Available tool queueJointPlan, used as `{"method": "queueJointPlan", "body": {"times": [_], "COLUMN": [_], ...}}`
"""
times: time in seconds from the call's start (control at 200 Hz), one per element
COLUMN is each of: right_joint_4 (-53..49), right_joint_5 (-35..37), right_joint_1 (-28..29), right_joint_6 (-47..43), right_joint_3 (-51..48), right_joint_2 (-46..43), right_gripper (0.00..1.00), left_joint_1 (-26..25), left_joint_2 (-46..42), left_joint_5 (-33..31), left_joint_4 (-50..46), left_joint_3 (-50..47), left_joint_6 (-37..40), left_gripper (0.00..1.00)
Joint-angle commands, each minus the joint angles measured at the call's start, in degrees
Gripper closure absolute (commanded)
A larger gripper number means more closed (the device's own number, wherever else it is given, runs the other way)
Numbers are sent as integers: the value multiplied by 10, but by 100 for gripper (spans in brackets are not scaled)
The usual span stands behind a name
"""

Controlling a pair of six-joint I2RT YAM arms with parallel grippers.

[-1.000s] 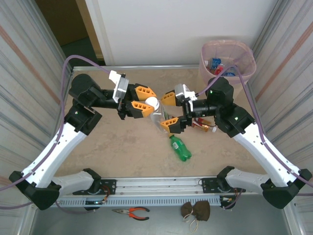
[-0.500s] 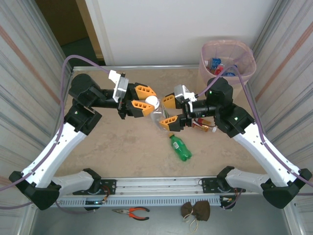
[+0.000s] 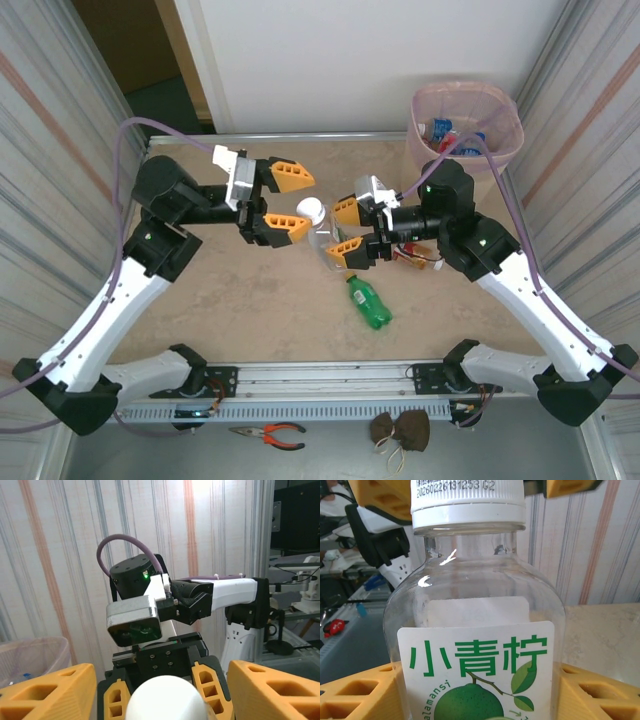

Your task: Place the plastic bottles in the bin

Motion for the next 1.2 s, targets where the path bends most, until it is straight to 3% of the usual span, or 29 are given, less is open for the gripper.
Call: {"method": "queueJointPlan", "body": {"times": [0.0, 0.261, 0.561, 0.757, 0.877, 0.992, 1.197], "right_joint_4": [-11, -21, -51, -104, -140, -157, -238], "right_joint_5": [17, 54, 157, 208, 233, 238, 279], "right_joint_1": [-15, -94, -245, -335, -376, -407, -429], "right_joint_6": [-6, 35, 139, 179, 190, 179, 113], "right_joint_3": [25, 47, 121, 202, 263, 307, 415], "right_joint_2": [-16, -18, 24, 93, 146, 198, 307], "right_gripper": [39, 41, 45, 47, 49, 49, 48], "left_joint_1": [-1, 1, 3, 4, 4, 7, 15], "left_joint_2": [-28, -55, -61, -57, -56, -56, -56], "left_joint_5": [-28, -74, -110, -122, -169, -208, -220], "left_joint_4": [-8, -17, -14, -7, -26, -35, -16], "left_joint_3": [-10, -40, -62, -73, -77, -88, -112], "left_joint_6": [21, 26, 14, 4, 3, 0, -24], "left_gripper": [29, 27, 27, 27, 28, 28, 28]}}
